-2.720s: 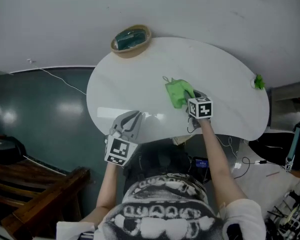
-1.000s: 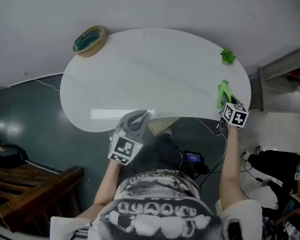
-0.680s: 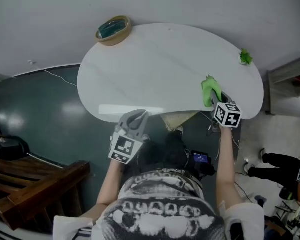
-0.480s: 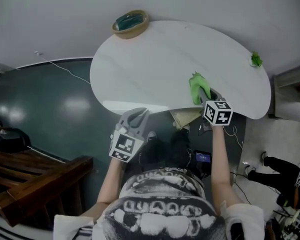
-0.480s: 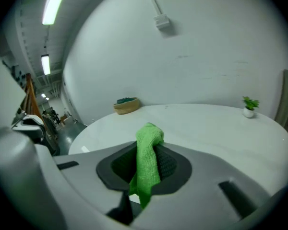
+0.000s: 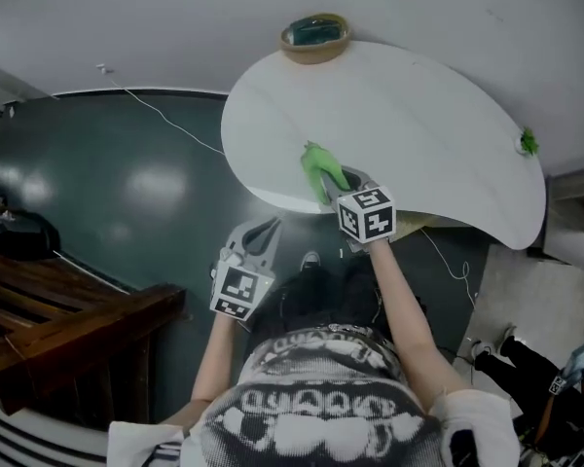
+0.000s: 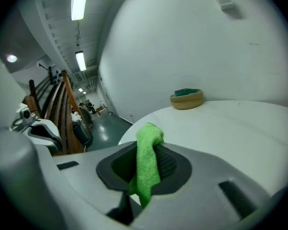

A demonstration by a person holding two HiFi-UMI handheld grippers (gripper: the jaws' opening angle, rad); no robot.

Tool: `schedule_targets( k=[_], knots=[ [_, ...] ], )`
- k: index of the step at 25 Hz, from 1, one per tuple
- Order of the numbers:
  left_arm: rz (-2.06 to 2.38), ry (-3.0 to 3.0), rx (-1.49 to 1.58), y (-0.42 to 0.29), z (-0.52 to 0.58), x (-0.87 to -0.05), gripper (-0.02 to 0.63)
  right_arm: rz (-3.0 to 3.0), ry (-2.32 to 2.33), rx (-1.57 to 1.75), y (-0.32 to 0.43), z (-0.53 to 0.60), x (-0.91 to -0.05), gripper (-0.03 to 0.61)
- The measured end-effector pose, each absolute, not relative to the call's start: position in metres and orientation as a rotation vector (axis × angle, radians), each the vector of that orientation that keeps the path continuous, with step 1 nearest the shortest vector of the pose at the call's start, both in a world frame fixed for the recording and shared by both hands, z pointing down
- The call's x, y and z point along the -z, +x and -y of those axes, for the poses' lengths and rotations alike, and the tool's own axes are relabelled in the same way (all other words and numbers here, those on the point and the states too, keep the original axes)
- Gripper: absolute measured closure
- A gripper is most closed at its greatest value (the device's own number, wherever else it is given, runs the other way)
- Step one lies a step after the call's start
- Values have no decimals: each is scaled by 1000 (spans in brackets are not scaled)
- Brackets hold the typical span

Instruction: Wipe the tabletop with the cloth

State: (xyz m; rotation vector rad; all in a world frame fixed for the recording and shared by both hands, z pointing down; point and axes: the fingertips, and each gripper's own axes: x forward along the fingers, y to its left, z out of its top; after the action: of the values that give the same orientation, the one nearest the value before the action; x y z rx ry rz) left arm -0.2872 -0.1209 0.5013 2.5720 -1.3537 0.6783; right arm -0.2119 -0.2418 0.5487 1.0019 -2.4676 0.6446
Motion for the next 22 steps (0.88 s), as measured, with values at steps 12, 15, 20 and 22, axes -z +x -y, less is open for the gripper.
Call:
schedule_targets(
  k=[12, 15, 20, 22],
  knots=[
    [1381, 2524, -670, -308, 102, -510, 600, 2353, 938, -751, -239, 220, -613, 531],
    [1346, 2558, -652, -290, 105, -508, 600, 2291, 1019, -777, -202, 223, -625, 531],
    [1264, 2650, -656, -242, 117, -498, 600, 2216, 1145, -799, -125, 229, -632, 531],
    [1234, 2687, -641, -217, 120, -489, 600, 2184, 1188, -798, -86, 229, -633, 531]
  ],
)
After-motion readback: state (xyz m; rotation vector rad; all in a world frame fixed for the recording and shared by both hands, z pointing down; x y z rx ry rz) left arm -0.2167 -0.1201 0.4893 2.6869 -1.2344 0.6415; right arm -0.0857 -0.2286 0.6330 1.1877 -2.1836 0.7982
